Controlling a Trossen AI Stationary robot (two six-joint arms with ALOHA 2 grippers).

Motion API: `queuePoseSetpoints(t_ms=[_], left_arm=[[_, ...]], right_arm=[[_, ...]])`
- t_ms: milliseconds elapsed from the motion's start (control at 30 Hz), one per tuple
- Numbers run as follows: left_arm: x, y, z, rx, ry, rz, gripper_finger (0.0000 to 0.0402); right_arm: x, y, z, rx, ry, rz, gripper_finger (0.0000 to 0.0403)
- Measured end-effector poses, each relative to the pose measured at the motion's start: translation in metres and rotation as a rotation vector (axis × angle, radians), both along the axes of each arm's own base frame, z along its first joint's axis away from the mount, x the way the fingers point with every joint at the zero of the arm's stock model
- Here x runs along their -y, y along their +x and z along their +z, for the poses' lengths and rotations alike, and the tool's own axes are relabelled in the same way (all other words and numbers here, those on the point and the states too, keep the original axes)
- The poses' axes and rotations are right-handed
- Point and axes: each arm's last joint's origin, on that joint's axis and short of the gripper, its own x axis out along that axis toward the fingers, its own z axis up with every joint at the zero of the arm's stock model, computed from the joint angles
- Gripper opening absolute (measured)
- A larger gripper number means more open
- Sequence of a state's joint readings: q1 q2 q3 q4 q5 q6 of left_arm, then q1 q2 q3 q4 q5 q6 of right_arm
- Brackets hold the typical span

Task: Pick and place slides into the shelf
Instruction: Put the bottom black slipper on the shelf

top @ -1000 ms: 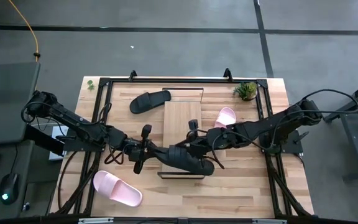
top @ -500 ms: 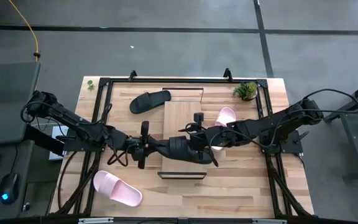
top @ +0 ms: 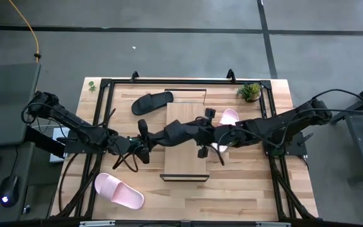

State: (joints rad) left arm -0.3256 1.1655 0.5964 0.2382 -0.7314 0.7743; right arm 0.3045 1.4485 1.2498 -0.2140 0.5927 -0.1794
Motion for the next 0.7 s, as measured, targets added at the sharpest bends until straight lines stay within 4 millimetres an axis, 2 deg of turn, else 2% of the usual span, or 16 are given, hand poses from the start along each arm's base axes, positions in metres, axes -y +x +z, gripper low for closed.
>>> queuePoseSetpoints(t_ms=[567,700], left_arm=[[0.006,-0.001,-0.003,-0.032,-0.039,-0.114,0.0021],[0.014,-0.005,-0.008,-0.085,-0.039,-0.160,0.0021]], right_arm=[[-0.008,-0.017,0.006,-0.009,0.050,-0.025,0.0142],[-0.007,-0.020,0.006,-0.019,0.064,-0.030,0.0142]])
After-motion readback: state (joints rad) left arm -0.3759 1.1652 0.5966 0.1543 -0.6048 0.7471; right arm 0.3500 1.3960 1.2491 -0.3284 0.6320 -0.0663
